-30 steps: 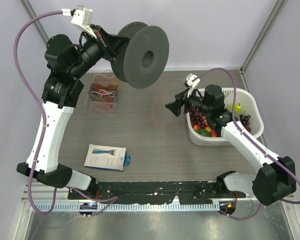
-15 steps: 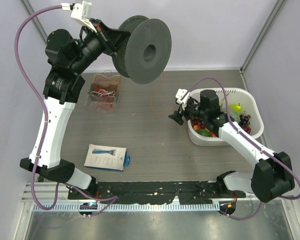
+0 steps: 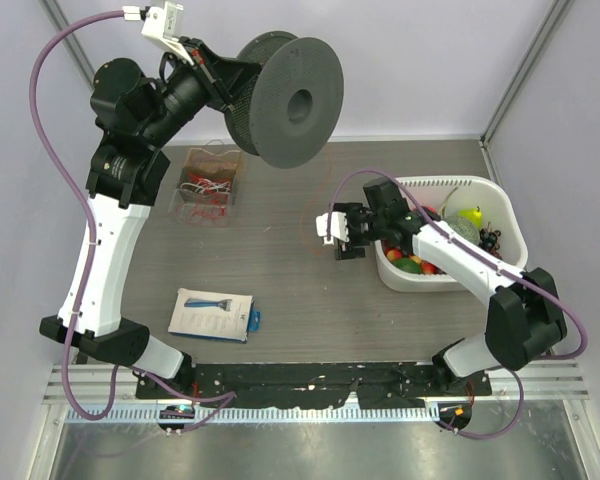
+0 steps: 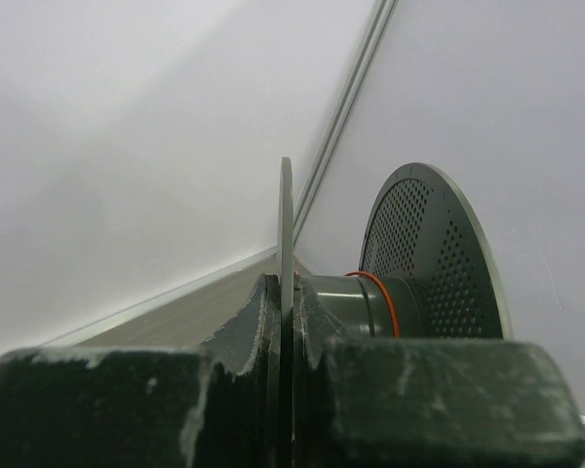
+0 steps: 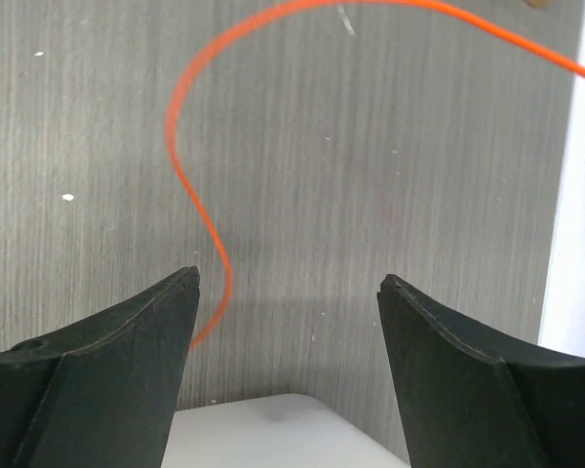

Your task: Wrap the cables

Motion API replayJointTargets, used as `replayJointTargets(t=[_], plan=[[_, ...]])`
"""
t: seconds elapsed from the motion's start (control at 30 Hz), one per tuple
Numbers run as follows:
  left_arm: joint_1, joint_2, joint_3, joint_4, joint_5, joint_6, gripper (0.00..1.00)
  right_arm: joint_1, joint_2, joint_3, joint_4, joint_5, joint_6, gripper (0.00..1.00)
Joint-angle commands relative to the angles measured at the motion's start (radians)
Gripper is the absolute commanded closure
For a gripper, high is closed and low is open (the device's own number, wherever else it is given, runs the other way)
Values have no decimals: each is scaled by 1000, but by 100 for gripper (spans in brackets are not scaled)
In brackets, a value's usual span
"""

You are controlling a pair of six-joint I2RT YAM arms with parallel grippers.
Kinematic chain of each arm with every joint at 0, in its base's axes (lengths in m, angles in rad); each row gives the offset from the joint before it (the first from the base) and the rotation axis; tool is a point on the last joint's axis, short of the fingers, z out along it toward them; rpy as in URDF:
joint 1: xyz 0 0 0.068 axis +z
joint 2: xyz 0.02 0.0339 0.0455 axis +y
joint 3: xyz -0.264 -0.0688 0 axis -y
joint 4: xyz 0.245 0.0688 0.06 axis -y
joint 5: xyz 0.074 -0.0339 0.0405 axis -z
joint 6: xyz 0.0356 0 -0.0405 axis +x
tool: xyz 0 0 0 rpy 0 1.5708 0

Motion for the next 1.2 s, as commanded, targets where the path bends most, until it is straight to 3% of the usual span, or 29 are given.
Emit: replayJointTargets(t=[0.0,0.03,0.17,0.37,0.4,0.63,0.9,0.97,1.17], plan=[[2,-18,25,84,10,-25,100,24,31,51,-77,6,-149,21],[0,-18,24,82,10,-25,100,25,40,57,-77,6,-154,22],[2,-20,25,82,10,-25,100,28,101,66,-80,59,-218,39],[2,-26,19,72,-35,4,100,25,95,51,-95,43,-223,95],[2,-26,21,64,-65,5,100,27,83,31,-95,27,-221,99],[2,23,41,-17,-432,74,100,80,-95,-88,-109,-29,-133,99],[5,80,-10,-14,-622,122,100,151,-279,-136,-121,-106,61,99],[5,109,-14,-19,-645,143,100,215,-316,-133,-126,-96,98,99],[6,205,-8,-25,-697,150,100,330,-317,-4,-207,-71,186,99]])
